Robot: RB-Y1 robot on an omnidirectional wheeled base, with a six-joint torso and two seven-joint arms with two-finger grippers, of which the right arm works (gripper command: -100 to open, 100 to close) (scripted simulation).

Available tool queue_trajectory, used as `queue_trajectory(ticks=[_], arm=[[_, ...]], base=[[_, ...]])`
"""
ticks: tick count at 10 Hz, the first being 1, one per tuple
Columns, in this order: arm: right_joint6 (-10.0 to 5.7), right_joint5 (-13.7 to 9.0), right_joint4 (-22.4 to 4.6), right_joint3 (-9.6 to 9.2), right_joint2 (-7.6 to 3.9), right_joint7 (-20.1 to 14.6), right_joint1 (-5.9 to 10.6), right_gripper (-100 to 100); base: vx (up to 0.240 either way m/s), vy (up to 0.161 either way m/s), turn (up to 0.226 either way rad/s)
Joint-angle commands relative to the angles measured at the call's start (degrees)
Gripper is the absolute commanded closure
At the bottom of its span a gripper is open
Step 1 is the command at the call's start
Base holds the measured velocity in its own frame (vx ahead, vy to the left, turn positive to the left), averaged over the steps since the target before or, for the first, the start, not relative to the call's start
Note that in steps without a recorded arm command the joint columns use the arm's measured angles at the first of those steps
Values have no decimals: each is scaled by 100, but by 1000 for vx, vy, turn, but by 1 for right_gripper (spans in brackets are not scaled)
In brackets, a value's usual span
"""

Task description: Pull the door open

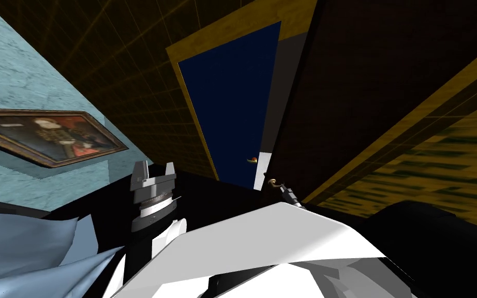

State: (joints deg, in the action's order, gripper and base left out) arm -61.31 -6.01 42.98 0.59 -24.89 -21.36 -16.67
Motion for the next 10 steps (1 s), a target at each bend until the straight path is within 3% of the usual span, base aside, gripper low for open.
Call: queue_trajectory(ticks=[1, 2, 3, 4, 10], arm=[[-177, 55, -27, -108, 20, -53, -42, 100], [-213, 62, -32, -123, 11, -67, -62, 100], [-152, 22, -57, -46, -32, -51, -58, 100], [-266, 34, -131, -82, -55, -83, -82, 100], [-618, 82, -308, -216, -126, -184, -147, 100]], base=[[-132, -18, 105], [-108, -25, 77], [-45, -21, -2], [-116, -20, 159], [-192, -42, 146]])
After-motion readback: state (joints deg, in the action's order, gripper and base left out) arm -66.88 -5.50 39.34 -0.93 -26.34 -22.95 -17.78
